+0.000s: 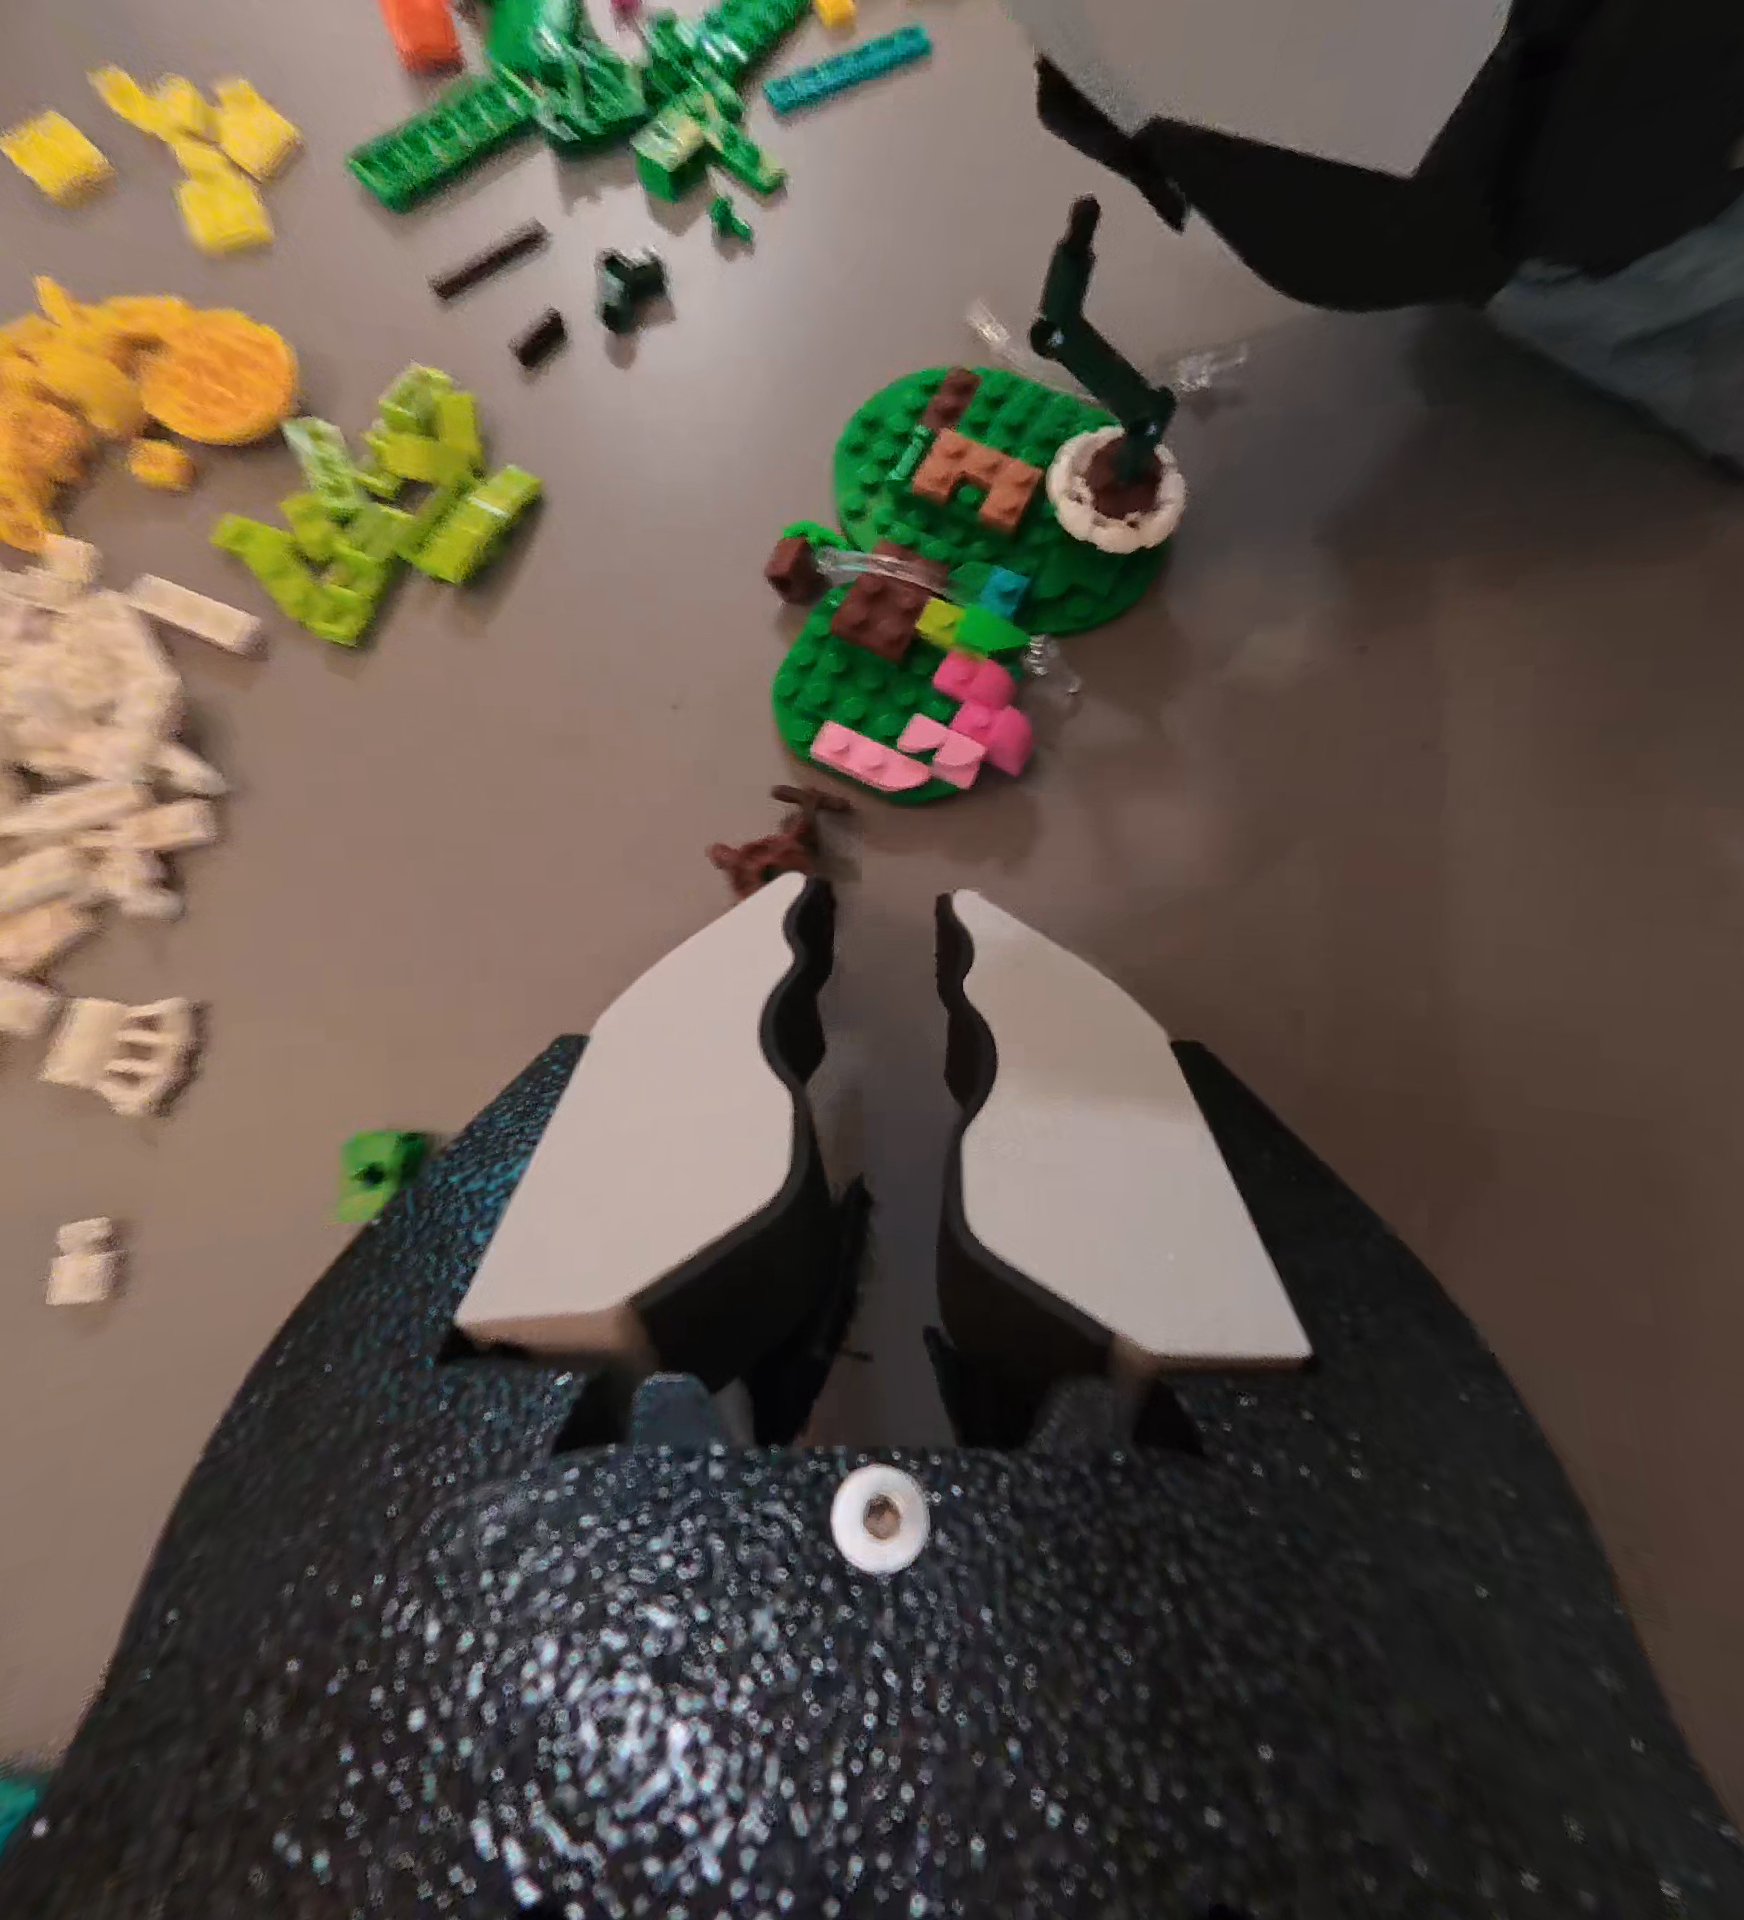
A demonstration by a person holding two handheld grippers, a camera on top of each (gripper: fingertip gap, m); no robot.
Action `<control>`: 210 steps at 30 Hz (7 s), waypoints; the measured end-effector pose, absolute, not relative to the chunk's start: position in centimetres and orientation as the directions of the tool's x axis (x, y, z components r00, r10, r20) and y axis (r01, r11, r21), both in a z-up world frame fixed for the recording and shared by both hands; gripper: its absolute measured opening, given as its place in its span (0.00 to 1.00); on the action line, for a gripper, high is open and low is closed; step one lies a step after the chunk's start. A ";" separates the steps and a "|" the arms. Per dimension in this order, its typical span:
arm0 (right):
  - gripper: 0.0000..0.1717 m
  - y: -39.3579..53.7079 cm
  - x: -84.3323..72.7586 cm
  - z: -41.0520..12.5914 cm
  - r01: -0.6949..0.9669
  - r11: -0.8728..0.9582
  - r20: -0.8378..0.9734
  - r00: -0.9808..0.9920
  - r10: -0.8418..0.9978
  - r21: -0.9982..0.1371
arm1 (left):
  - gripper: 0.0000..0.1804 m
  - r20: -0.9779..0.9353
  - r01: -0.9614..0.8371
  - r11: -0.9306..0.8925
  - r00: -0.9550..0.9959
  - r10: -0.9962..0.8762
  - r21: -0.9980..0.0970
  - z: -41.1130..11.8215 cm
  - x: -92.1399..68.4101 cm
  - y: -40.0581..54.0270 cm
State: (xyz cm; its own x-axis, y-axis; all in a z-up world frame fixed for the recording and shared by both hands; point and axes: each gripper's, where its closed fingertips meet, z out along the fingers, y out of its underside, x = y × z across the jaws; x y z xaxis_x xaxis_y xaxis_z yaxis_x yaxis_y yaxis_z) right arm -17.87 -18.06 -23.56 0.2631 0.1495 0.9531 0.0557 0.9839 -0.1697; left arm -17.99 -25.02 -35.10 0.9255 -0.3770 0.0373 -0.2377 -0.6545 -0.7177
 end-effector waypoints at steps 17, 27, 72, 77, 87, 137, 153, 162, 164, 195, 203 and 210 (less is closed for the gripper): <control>0.04 -18.6 -18.0 -23.8 0.044 0.985 0.960 0.236 0.149 -0.164 | 0.25 -0.096 -0.358 -0.605 0.902 -0.421 -0.712 -36.9 -19.2 -23.8; 0.07 -20.4 -17.8 -25.6 -0.055 0.980 0.978 0.073 0.195 -0.191 | 0.11 -0.278 -0.441 -0.524 0.889 -0.363 -0.728 -35.1 -20.2 -22.9; 0.03 -19.7 -18.0 -28.4 0.155 0.987 0.986 -0.154 0.065 -0.041 | 0.09 -0.827 -0.815 -0.202 0.561 -0.040 -0.543 -28.6 -17.5 -20.4; 0.02 -19.9 -17.9 -27.6 0.137 0.986 0.993 -0.087 -0.085 0.097 | 0.10 -0.678 -0.673 -0.168 0.735 -0.034 -0.721 -28.2 -17.3 -20.5; 0.03 -20.6 -17.3 -26.3 0.043 0.977 0.976 0.038 -0.212 0.211 | 0.10 -0.275 -0.290 -0.103 0.951 -0.139 -0.952 -27.6 -16.1 -20.9; 0.02 -20.8 -15.9 -28.3 0.017 0.996 0.977 -0.195 0.090 -0.088 | 0.09 -0.772 -0.760 -0.159 0.634 0.032 -0.630 -28.7 -15.9 -20.7; 0.01 -21.3 -15.0 -29.0 -0.030 0.977 0.928 -0.319 0.190 -0.210 | 0.32 -0.832 -0.799 -0.258 0.553 0.038 -0.543 -30.2 -16.9 -20.1; 0.01 -22.5 -13.7 -29.3 -0.124 0.951 0.889 -0.406 0.213 -0.284 | 0.19 -0.842 -0.834 -0.150 0.540 -0.019 -0.531 -30.0 -15.0 -20.3; 0.01 -22.5 -13.5 -29.1 -0.130 0.947 0.888 -0.405 0.219 -0.293 | 0.16 -0.845 -0.839 -0.131 0.534 -0.017 -0.528 -29.8 -14.8 -20.4; 0.01 -21.3 -14.9 -27.4 0.081 0.993 0.981 -0.185 -0.065 0.082 | 0.09 -0.654 -0.658 -0.256 0.748 -0.115 -0.708 -29.7 -15.4 -20.6; 0.01 -21.4 -14.2 -27.1 0.038 0.983 0.969 -0.181 -0.168 0.177 | 0.09 -0.388 -0.431 -0.235 0.898 -0.209 -0.871 -29.9 -14.0 -20.4; 0.01 -24.6 -13.3 -31.5 -0.173 0.954 0.922 -0.263 -0.286 0.246 | 0.07 -0.175 -0.180 -0.145 0.984 -0.046 -0.973 -25.6 -20.0 -22.2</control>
State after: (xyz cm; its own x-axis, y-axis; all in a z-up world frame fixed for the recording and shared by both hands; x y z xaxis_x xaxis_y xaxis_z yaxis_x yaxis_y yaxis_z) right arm -13.28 -24.65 -31.48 -0.2627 -0.2857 0.9216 -0.1728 0.9536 0.2464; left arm -20.04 -22.25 -25.60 0.9835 -0.0459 -0.1748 -0.1797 -0.1446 -0.9730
